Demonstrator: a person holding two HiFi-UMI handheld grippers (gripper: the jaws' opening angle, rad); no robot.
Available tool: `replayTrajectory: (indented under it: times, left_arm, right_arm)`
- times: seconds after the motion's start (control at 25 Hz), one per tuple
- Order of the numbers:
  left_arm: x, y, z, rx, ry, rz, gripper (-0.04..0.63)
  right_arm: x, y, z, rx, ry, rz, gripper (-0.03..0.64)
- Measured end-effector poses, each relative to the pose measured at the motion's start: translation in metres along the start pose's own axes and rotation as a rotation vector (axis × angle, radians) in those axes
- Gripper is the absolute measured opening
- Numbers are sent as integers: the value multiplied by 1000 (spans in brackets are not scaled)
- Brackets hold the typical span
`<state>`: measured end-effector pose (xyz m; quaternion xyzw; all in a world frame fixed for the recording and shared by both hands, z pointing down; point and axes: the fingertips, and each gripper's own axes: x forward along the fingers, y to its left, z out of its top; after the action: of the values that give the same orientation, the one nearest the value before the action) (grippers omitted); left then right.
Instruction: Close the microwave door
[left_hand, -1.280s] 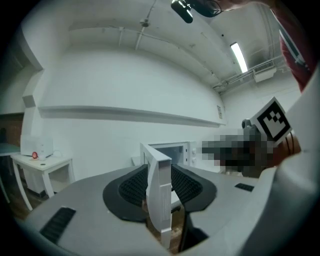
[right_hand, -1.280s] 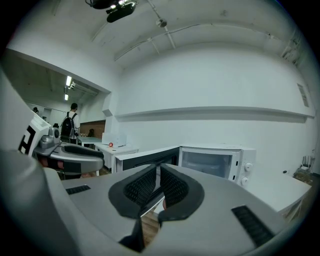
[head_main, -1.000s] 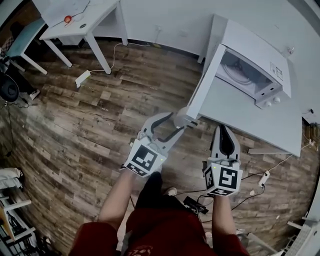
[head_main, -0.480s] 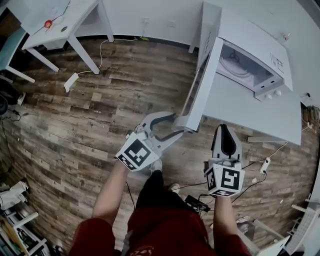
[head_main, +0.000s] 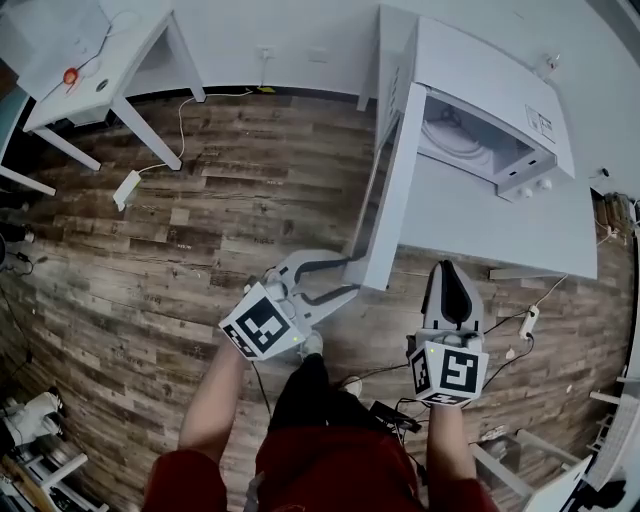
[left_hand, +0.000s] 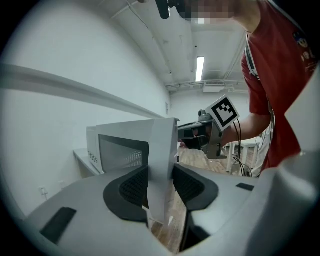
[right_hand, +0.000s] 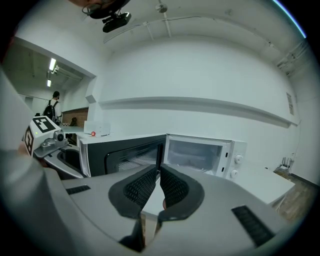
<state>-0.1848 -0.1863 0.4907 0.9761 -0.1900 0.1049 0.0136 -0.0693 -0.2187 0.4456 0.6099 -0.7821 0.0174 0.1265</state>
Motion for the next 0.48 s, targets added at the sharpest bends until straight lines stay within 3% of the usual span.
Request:
replayTrajectory:
  times: [0.48]
  left_arm:
    - [25,-19,6,21,-3,-78,164]
  right_arm:
    - [-20,-27,3,10,1,-120,46]
